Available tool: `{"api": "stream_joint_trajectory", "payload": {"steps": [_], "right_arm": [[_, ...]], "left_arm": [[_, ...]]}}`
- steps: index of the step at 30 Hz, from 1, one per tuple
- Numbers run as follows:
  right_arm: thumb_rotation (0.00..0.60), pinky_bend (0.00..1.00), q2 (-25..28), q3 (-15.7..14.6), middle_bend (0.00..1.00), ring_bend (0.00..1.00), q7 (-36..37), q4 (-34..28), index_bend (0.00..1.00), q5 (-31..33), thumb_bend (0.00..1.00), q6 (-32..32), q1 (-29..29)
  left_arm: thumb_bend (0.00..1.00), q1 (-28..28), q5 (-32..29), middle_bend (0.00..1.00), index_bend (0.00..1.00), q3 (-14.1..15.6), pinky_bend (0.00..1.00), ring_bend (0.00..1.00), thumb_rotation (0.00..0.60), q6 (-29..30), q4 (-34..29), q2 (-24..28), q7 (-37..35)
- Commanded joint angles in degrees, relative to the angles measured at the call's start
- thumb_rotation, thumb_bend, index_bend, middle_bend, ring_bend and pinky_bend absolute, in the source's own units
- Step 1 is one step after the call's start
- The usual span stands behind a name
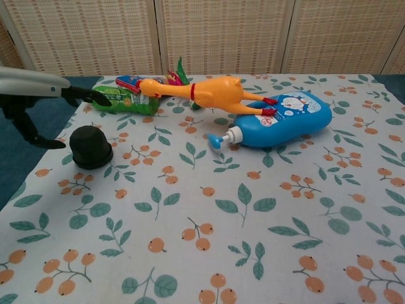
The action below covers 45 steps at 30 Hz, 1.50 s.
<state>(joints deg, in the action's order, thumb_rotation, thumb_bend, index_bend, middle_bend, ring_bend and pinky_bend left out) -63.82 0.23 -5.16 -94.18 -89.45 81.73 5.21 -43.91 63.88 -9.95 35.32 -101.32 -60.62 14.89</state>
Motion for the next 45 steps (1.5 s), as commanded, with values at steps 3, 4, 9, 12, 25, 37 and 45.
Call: {"api": "stream_joint_trajectory", "payload": {"steps": [3, 4, 9, 12, 25, 37, 45], "right_arm": [[0.600, 0.00, 0.7, -0.2, 0.00, 0.00, 1.9, 0.0, 0.00, -0.7, 0.13, -0.6, 0.5], [0.600, 0.00, 1.0, -0.2, 0.00, 0.00, 3.0, 0.0, 0.00, -1.0, 0.13, -0.5, 0.5], [0.600, 0.00, 2.1, -0.2, 0.00, 0.00, 7.1, 0.7, 0.00, -3.2, 0.13, 3.1, -0.4], [0.600, 0.00, 2.4, -0.5, 0.00, 0.00, 7.6, 0.8, 0.00, -3.6, 0.13, 3.5, -0.7], [0.600, 0.00, 3.0, -1.0, 0.00, 0.00, 7.7, 0.2, 0.00, -3.5, 0.13, 2.3, -0.4], [0.600, 0.00, 3.6, -0.9, 0.00, 0.00, 7.1, -0.6, 0.00, -2.5, 0.13, 2.6, -1.0], [0.600, 0.00, 3.6, -0.9, 0.00, 0.00, 7.2, -0.4, 0.00, -2.5, 0.13, 2.2, -0.9]], "left_arm": [[0.35, -9.4, -11.8, 0.00, 0.00, 0.9, 0.11, 0.00, 0.600, -7.3, 3.1, -0.9, 3.8], [0.35, -10.6, -13.2, 0.00, 0.00, 1.8, 0.10, 0.00, 0.600, -8.0, 3.9, -1.3, 4.5], [0.35, -16.4, -21.1, 0.00, 0.00, 5.9, 0.08, 0.00, 0.600, -9.2, 7.7, -4.4, 6.0], [0.35, -18.9, -24.1, 0.00, 0.00, 8.1, 0.08, 0.00, 0.600, -9.3, 9.7, -6.2, 6.4], [0.34, -27.2, -34.9, 0.00, 0.00, 18.2, 0.07, 0.00, 0.600, -8.6, 14.8, -9.6, 7.8], [0.34, -35.3, -45.9, 0.00, 0.00, 26.1, 0.09, 0.00, 0.600, -8.9, 16.2, -12.2, 10.4], [0.34, -40.7, -53.2, 0.00, 0.00, 32.1, 0.10, 0.00, 0.600, -8.8, 16.8, -14.7, 11.4]]}}
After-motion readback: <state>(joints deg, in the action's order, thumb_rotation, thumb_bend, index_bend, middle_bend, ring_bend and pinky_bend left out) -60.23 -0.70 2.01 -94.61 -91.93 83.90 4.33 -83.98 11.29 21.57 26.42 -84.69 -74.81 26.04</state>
